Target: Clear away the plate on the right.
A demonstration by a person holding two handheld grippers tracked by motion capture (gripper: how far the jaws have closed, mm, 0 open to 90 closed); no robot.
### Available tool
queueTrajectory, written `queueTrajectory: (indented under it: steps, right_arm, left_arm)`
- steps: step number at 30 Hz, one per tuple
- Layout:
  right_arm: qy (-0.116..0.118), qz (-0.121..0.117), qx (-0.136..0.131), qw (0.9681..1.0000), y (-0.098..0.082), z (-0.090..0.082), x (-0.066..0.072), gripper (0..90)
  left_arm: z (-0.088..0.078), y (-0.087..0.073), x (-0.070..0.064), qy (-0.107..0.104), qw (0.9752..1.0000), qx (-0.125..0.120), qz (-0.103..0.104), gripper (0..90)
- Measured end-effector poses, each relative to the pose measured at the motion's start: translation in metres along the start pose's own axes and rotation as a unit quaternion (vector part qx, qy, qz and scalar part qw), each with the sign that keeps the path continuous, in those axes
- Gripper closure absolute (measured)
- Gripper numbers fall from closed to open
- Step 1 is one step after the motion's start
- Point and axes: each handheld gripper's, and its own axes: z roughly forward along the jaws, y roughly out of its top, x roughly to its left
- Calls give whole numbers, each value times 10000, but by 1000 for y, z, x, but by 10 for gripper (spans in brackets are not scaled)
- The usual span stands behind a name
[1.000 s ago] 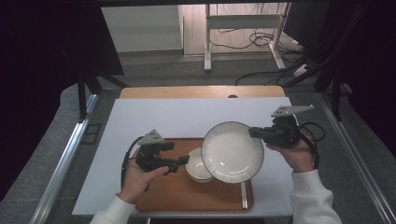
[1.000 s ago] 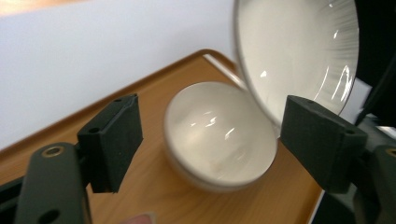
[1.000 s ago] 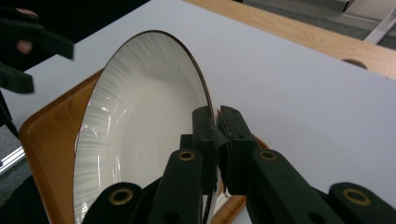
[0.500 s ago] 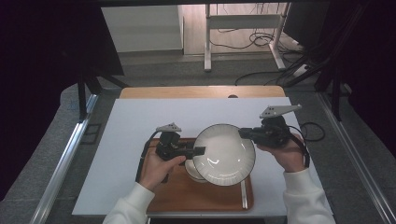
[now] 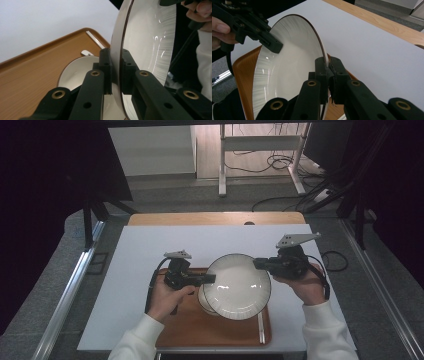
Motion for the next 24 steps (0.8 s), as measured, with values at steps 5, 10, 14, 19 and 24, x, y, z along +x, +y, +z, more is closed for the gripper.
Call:
queueTrajectory:
  steps: [5,10,14,19,24]
  right_arm:
    - [40,9,12,10000,0,1,0,856]
    - [90,12,1,10000,-1,5,2,844]
    - [124,-14,-67,9999,0,7,5,789]
    - [225,-135,-279,9993,3,4,13,594]
    - [151,-262,-453,9985,2,-5,18,476]
  left_arm:
    - [-6,7,-3,137,9999,35,10,836]
    - [-16,15,-4,250,9996,126,55,837]
    - [-24,19,-3,290,9995,129,50,836]
    - [-37,21,2,333,9992,150,132,836]
    - [-58,21,10,438,9990,-58,22,836]
